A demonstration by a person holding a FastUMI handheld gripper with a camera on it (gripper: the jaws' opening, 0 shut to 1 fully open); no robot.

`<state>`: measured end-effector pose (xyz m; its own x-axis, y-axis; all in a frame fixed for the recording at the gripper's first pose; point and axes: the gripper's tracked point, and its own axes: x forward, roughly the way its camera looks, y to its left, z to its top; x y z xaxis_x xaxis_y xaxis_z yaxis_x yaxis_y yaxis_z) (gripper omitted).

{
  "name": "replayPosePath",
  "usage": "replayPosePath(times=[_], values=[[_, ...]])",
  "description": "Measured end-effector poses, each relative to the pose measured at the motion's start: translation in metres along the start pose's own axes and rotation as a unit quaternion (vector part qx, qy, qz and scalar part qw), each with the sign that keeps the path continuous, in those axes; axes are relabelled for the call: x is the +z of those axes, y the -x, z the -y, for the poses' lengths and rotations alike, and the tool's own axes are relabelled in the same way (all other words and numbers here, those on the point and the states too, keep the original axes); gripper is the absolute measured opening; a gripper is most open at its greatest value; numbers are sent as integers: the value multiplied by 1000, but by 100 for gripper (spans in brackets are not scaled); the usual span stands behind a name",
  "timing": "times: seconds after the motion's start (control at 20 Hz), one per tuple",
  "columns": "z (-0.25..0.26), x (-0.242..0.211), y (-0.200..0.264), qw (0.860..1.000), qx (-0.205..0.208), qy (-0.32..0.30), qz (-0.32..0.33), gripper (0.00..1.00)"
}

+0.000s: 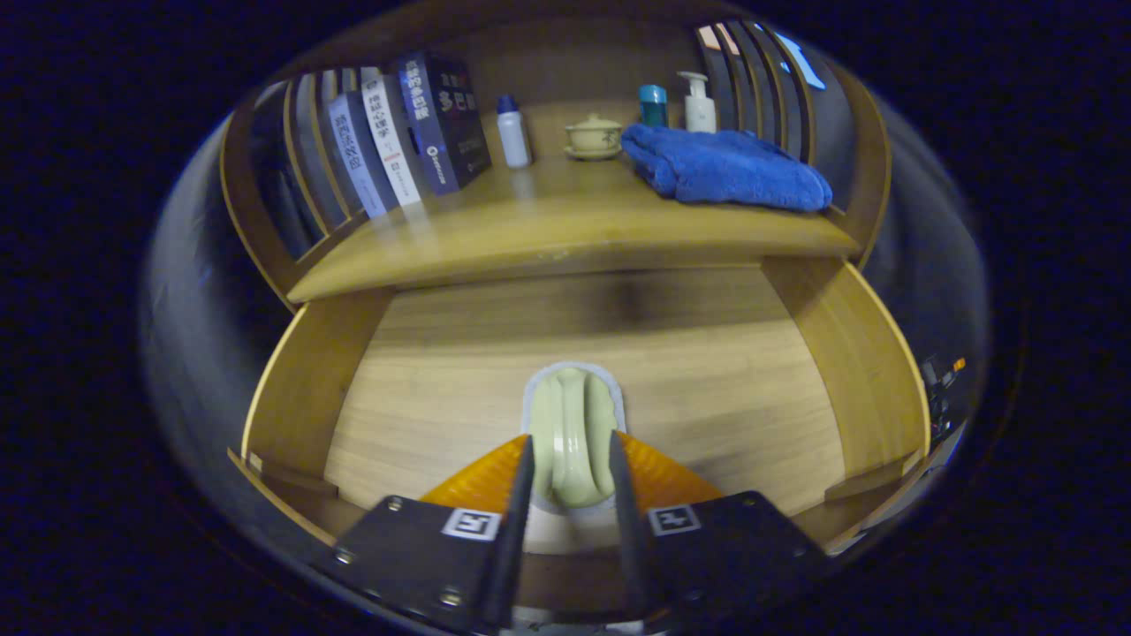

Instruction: Pull open the drawer, take out the items inside it, and place them on the countertop above the cabinet.

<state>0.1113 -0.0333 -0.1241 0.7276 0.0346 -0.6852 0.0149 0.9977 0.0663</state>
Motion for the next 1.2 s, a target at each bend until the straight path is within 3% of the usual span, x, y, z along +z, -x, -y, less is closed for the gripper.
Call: replayPosePath(times=[0.1, 0.5, 0.55, 0.6, 0.75, 0.8, 0.95, 1.05, 1.2], values=[[-5, 6, 3, 1000, 13, -8, 16, 20], [-22, 39, 59, 988, 49, 40, 142, 20], [-27, 39, 70, 986, 58, 43, 150, 12], [-33, 43, 67, 985, 66, 46, 150, 12], [-30, 57, 71, 982, 61, 55, 170, 12], [-38, 50, 71, 983, 73, 64, 155, 12], [-28, 32, 52, 991, 43, 79, 95, 12], [-37, 25, 45, 993, 58, 67, 77, 27], [-47, 25, 39, 993, 70, 63, 72, 36]])
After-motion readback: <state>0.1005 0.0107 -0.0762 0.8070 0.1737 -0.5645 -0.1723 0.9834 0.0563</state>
